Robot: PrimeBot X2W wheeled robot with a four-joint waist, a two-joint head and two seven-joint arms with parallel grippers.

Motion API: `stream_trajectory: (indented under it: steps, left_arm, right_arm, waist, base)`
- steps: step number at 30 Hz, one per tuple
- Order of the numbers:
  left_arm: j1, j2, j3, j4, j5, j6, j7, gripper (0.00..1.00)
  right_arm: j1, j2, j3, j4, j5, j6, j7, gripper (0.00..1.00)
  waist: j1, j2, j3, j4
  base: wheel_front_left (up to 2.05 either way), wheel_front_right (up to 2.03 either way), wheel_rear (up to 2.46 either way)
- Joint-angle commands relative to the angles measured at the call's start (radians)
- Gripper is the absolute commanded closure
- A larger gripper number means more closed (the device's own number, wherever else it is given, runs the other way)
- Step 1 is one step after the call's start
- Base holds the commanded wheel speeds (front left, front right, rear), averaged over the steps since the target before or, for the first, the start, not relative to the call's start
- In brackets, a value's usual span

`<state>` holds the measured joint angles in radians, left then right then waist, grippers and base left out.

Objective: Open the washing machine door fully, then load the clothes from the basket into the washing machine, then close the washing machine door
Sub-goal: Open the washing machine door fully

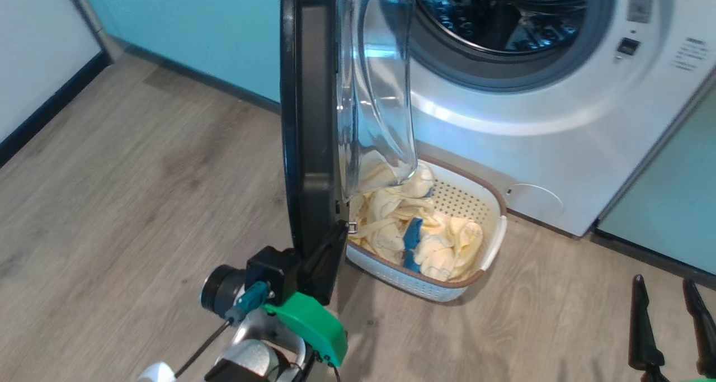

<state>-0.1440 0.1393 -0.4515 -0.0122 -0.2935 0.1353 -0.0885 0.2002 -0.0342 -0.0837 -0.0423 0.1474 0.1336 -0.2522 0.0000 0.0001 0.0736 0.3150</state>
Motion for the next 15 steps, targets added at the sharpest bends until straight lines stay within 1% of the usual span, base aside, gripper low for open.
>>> stream_trajectory:
  steps: [1,6,15]
  left_arm:
    - [-0.027,0.020,0.055,-0.030,-0.008,0.013,-0.011,1.00]
    - [-0.030,0.041,0.090,-0.016,-0.012,0.033,-0.022,1.00]
    - [-0.032,0.074,0.167,0.017,-0.029,0.070,-0.052,1.00]
  right_arm:
    - [-0.021,-0.016,0.017,-0.032,-0.013,-0.003,-0.010,0.00]
    - [-0.029,-0.016,0.018,-0.029,-0.013,-0.003,-0.010,0.00]
    - [-0.035,-0.016,0.020,-0.025,-0.013,-0.003,-0.010,0.00]
  waist:
    - [0.0000,-0.0001,0.005,0.020]
    - [0.0000,-0.0001,0.014,0.050]
    - [0.0000,-0.0001,0.023,0.060]
  base:
    - [0.00,0.00,0.00]
    - [0.00,0.00,0.00]
    - [0.00,0.00,0.00]
